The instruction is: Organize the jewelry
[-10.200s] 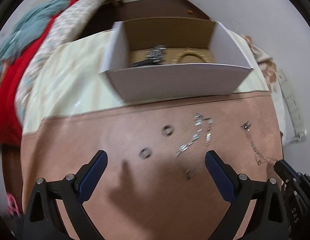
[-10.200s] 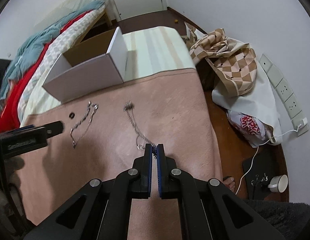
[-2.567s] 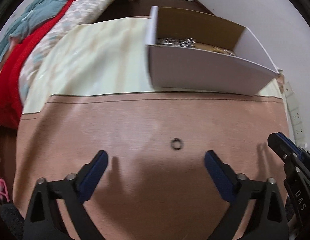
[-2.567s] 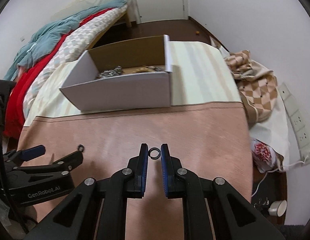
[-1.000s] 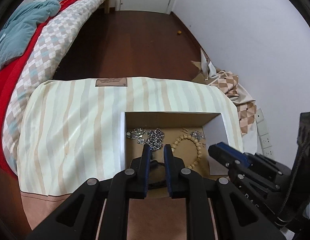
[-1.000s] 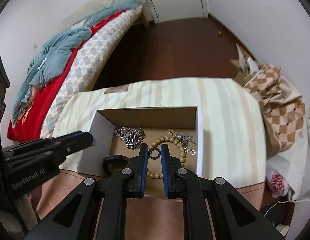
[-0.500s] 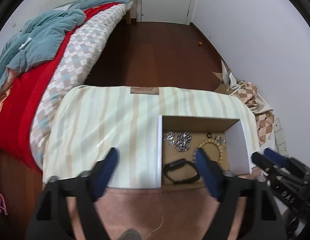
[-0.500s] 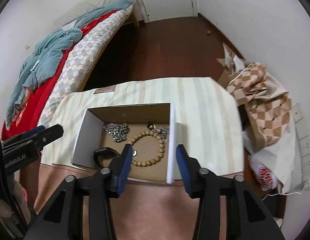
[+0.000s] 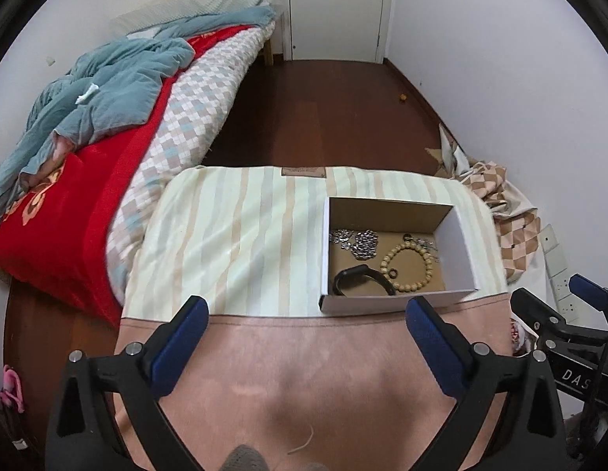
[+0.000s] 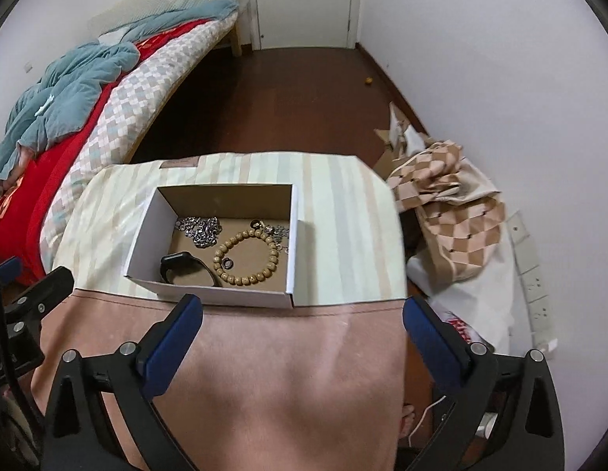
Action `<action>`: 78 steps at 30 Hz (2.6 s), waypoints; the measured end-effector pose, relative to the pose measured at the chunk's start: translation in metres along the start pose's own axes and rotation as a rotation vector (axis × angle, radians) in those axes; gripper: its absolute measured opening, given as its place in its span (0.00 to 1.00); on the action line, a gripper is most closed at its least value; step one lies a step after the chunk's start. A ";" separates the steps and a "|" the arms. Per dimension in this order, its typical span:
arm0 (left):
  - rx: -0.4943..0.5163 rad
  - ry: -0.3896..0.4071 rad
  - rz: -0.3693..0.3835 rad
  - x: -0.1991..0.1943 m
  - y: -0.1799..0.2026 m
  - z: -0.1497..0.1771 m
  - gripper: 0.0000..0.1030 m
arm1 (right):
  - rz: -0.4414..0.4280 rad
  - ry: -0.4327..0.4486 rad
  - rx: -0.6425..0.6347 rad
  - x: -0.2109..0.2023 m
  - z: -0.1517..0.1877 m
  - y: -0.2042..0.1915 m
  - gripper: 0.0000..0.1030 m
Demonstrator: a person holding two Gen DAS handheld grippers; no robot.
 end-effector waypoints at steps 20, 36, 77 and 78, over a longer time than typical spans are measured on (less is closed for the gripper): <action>-0.021 0.198 -0.040 -0.173 -0.006 0.027 1.00 | -0.004 0.253 0.000 -0.210 0.031 0.001 1.00; -0.042 0.202 -0.025 -0.219 -0.009 0.039 1.00 | -0.020 0.293 -0.031 -0.277 0.039 -0.004 1.00; -0.039 0.088 -0.050 -0.152 0.007 -0.021 1.00 | 0.031 0.174 -0.013 -0.193 -0.031 0.004 1.00; -0.038 0.088 -0.051 -0.152 0.007 -0.021 1.00 | 0.030 0.174 -0.014 -0.193 -0.030 0.003 1.00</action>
Point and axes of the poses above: each gripper's, at about its wrist camera, not at the fingertips, and x roughly the way its jaws point, y to its right, z to its underside, the point moved 6 cm from there along x, roughly the way its jaws point
